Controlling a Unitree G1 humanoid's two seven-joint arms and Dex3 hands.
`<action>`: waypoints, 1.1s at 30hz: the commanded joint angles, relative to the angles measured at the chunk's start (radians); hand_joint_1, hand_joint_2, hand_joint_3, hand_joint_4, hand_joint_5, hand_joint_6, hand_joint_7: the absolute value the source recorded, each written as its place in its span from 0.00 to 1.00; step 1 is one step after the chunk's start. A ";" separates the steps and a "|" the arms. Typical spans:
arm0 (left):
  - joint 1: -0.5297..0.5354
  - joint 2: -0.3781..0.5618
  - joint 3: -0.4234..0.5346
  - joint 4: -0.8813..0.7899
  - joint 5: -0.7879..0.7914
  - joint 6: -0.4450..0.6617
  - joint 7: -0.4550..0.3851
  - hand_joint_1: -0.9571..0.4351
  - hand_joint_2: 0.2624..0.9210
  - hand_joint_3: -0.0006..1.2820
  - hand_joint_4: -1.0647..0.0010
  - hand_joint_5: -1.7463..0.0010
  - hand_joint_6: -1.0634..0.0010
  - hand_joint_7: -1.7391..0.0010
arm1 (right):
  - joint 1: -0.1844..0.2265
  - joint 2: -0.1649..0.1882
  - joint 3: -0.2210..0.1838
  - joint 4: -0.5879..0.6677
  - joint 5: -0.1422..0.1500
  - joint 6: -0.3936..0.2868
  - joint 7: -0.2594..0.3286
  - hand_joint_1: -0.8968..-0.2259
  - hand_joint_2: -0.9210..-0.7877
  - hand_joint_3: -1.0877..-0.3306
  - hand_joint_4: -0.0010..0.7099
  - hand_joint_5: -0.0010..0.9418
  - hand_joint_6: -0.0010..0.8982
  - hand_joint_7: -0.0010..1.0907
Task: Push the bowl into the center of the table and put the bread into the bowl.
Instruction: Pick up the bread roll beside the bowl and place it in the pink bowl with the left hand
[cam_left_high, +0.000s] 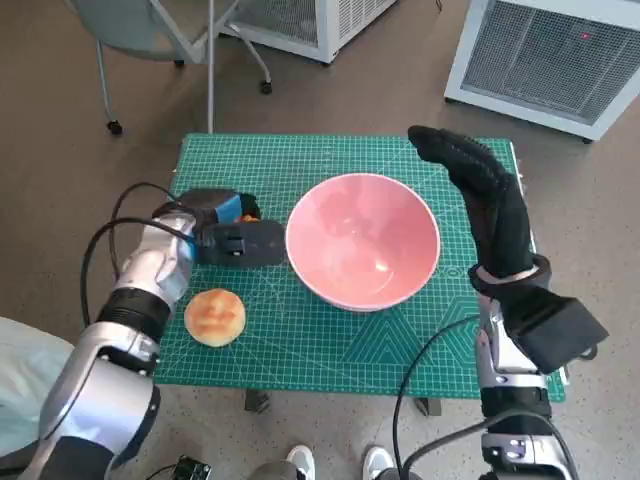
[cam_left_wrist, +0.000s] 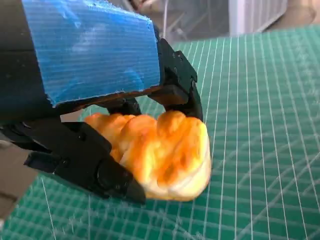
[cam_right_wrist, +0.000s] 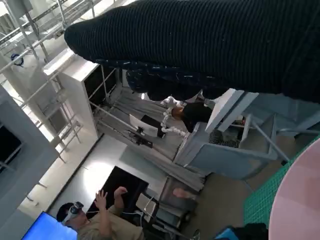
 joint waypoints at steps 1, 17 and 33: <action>0.004 0.070 0.057 -0.157 -0.039 -0.016 -0.026 0.69 0.98 0.04 0.34 0.25 0.30 0.49 | 0.022 0.008 -0.001 0.013 0.019 0.011 0.004 0.19 0.00 0.38 0.19 0.00 0.00 0.46; 0.172 0.143 0.313 -0.813 -0.198 0.024 -0.070 0.69 0.94 0.04 0.22 0.43 0.34 0.36 | 0.026 0.007 0.000 0.015 0.044 0.005 0.025 0.19 0.00 0.38 0.18 0.00 0.00 0.46; 0.195 0.009 0.233 -1.016 -0.157 -0.061 -0.048 0.69 0.96 0.03 0.22 0.40 0.36 0.38 | 0.039 0.002 -0.005 -0.005 0.067 0.007 0.043 0.22 0.00 0.38 0.18 0.00 0.00 0.45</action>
